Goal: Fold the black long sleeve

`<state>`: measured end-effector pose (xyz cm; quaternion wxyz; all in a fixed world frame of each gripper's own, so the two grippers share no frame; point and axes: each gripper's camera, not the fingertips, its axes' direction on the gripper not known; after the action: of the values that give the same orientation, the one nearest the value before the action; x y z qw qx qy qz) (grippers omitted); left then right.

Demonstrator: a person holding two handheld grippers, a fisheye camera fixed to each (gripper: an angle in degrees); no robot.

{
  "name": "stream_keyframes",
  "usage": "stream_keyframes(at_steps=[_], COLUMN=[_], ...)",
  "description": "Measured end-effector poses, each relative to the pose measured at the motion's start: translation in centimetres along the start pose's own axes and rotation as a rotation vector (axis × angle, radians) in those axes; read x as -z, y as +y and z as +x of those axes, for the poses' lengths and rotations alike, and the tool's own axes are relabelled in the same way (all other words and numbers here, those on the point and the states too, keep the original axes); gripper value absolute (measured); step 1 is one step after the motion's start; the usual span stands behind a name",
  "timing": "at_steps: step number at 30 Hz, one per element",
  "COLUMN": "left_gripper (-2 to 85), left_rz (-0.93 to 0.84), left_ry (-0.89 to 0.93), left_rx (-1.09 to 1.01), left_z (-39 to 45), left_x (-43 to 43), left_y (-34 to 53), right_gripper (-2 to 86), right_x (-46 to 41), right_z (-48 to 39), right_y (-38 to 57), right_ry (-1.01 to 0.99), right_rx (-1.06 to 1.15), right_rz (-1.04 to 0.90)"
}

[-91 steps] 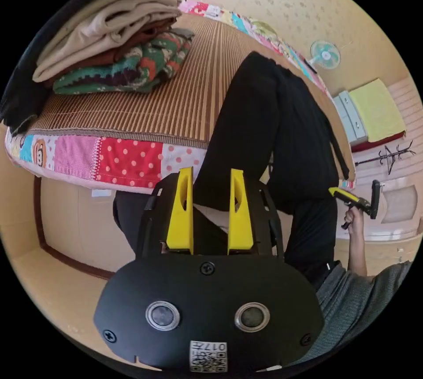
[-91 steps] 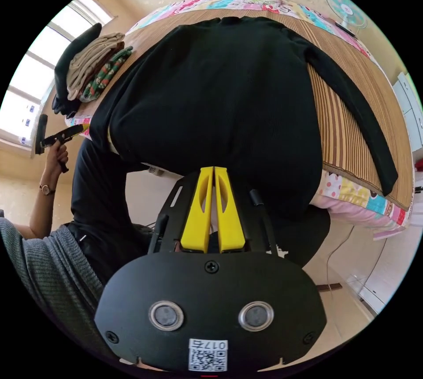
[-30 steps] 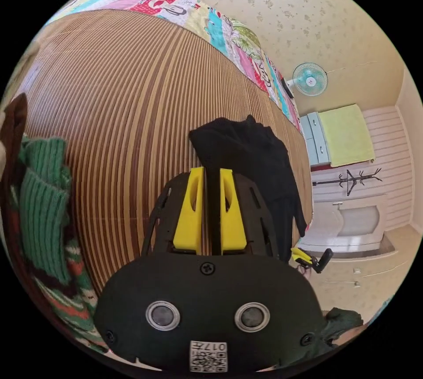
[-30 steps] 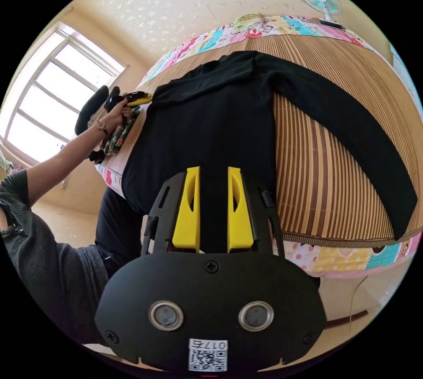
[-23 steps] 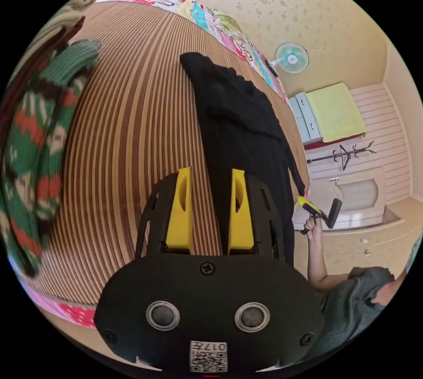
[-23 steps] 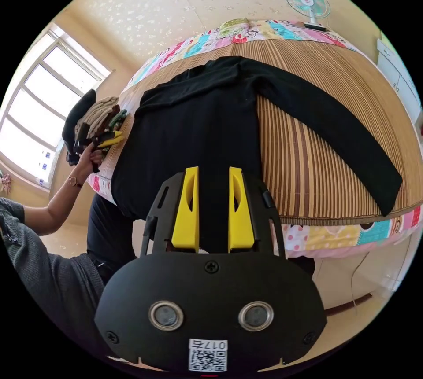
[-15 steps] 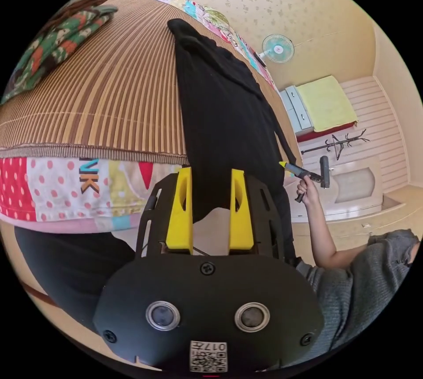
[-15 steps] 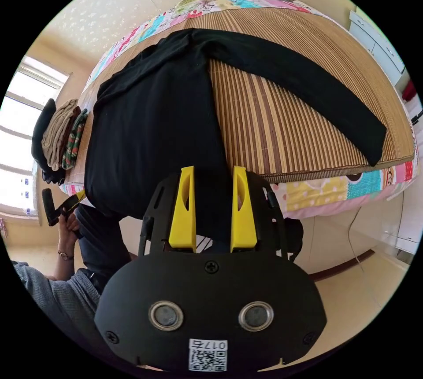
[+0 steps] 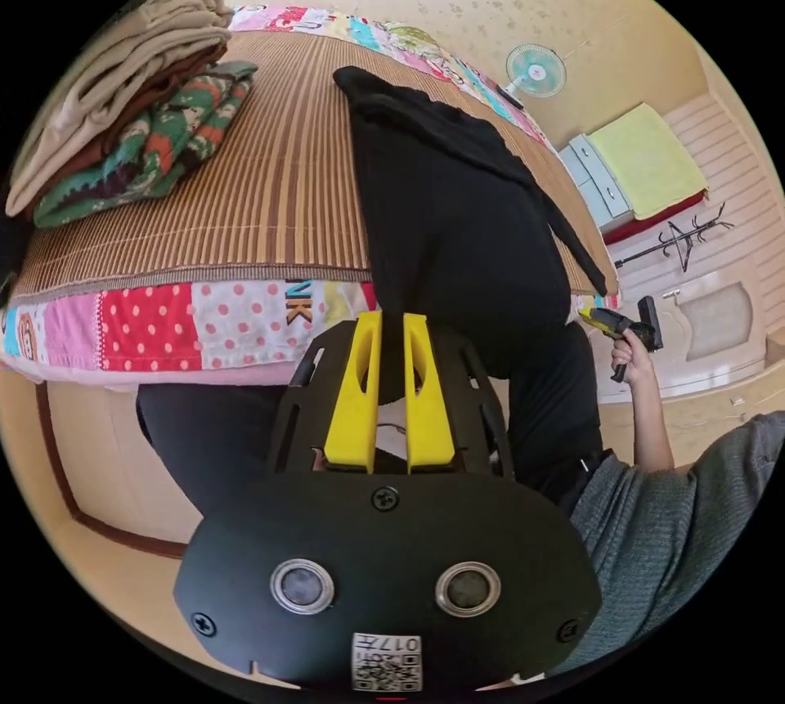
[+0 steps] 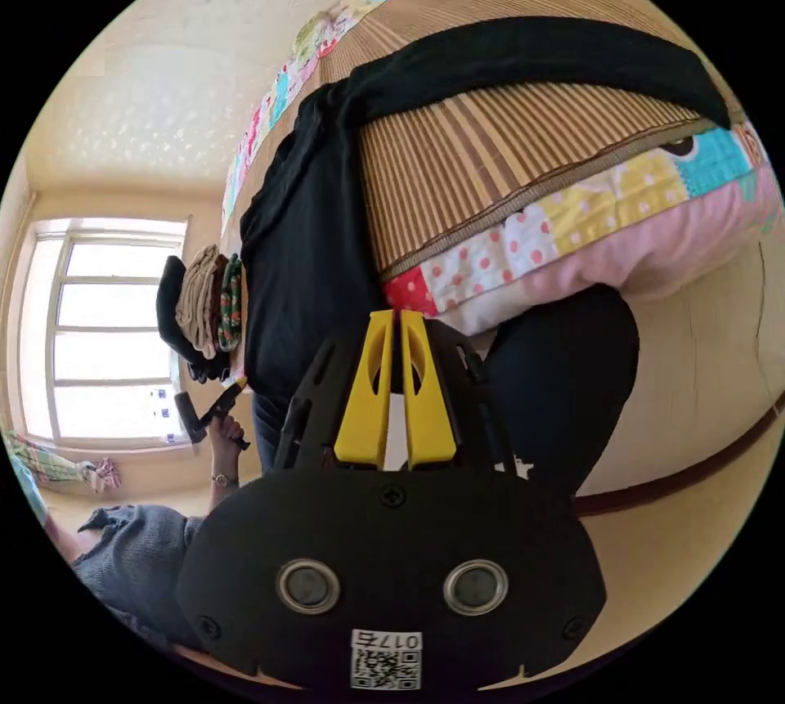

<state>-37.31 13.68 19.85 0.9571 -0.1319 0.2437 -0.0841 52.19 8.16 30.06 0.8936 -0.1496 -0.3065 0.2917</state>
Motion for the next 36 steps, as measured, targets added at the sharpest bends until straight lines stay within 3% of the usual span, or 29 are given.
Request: stream_keyframes(at_steps=[4, 8, 15, 18, 23, 27, 30, 33, 35, 36], left_gripper=[5.1, 4.9, 3.5, 0.1, -0.9, -1.0, -1.0, -1.0, -1.0, -1.0], left_rz=[0.051, 0.137, 0.247, 0.145, 0.071, 0.124, 0.136, 0.126, 0.116, 0.115], left_ry=[0.078, 0.149, 0.629, 0.812, 0.778, 0.92, 0.932, 0.944, 0.944, 0.95], left_rx=[0.03, 0.077, 0.219, 0.263, 0.196, 0.255, 0.315, 0.344, 0.366, 0.374], left_z=[-0.6, -0.5, -2.1, -2.8, -2.9, -4.7, -5.9, -6.6, -7.1, -7.3], left_x=[1.6, 2.9, 3.6, 2.7, 4.0, 3.5, 2.3, 1.1, 0.4, 0.1], left_y=[-0.1, -0.6, -3.8, -5.8, -6.7, -5.9, -5.3, -5.0, -4.9, -4.9], right_gripper=[7.7, 10.8, 8.8, 4.7, 3.0, 2.9, 3.2, 4.0, 5.1, 5.6], right_x=[5.1, 4.1, 2.3, 3.5, 2.7, -4.1, -14.0, -27.7, -38.0, -39.5], right_z=[5.4, 7.9, 8.7, 4.7, -15.8, -29.9, -38.2, -42.5, -42.5, -42.1], right_y=[-3.5, -6.6, -8.6, -10.1, -10.3, -7.1, -3.8, -1.5, 0.0, 0.4], right_ry=[-0.21, -0.214, -0.245, -0.161, 0.211, 0.15, 0.081, 0.143, 0.265, 0.284], right_rx=[-0.185, -0.349, -0.452, -0.281, 0.252, 0.552, 0.735, 0.888, 0.913, 0.908], right_rz=[0.287, 0.27, 0.359, 0.443, 0.596, 0.628, 0.528, 0.19, -0.211, -0.27])
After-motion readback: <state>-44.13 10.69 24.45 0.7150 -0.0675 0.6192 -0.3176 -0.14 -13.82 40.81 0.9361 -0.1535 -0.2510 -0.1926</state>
